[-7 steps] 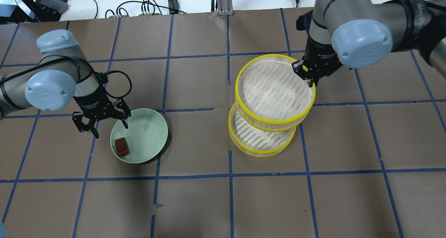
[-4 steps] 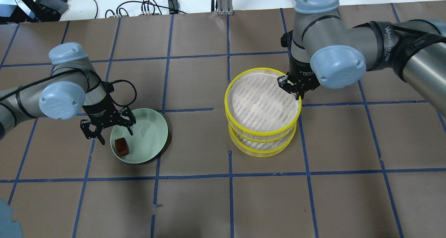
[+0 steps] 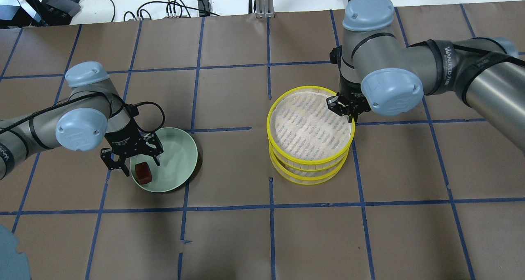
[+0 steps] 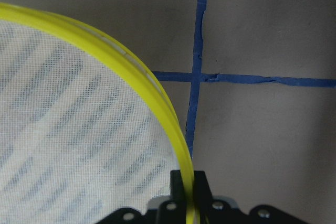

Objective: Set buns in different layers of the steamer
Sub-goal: 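Lift brown bun with left gripper while right gripper opens on rim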

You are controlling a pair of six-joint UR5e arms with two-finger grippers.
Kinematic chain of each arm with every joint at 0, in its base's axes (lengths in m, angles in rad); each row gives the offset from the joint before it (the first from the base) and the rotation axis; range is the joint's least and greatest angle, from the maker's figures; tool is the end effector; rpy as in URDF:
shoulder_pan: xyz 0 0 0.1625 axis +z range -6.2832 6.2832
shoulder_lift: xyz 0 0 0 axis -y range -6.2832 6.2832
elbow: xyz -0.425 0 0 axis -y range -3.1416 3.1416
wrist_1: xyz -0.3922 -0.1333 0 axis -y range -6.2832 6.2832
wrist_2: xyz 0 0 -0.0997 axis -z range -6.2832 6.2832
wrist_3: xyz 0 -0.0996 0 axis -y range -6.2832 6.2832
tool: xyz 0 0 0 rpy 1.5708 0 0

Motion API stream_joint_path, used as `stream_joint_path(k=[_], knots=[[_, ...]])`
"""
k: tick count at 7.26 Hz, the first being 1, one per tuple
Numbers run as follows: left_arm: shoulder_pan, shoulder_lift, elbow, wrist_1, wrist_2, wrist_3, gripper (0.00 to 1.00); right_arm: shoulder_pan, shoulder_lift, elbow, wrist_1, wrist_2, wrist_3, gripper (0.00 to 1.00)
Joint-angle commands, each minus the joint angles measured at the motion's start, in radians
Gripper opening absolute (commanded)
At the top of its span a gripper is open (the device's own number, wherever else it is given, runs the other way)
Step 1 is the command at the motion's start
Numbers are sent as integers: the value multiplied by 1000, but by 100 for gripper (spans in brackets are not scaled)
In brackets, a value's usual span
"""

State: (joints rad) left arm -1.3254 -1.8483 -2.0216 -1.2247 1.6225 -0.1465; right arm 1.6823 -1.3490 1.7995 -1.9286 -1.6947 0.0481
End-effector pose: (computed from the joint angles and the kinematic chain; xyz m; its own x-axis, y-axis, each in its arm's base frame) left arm -0.0115 -0.4818 0.1807 -0.9301 -0.3529 -0.1019 -0.3651 0.8577 0.3620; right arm 0.1800 -0.5199 0.2987 -0.9891 -0.0741 0.1274 -0.0633 0.9942 0.0865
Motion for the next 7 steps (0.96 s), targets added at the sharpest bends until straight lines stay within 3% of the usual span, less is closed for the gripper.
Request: stream_joint_path(k=[1, 4, 7], knots=[[0, 3, -3, 1, 5, 7, 2, 0, 1, 11, -18, 0, 1, 6], [-20, 50, 21, 19, 2, 15, 1, 0, 1, 20, -20, -3, -1, 6], [-136, 144, 168, -60, -13, -17, 3, 0, 1, 34, -27, 0, 0, 6]])
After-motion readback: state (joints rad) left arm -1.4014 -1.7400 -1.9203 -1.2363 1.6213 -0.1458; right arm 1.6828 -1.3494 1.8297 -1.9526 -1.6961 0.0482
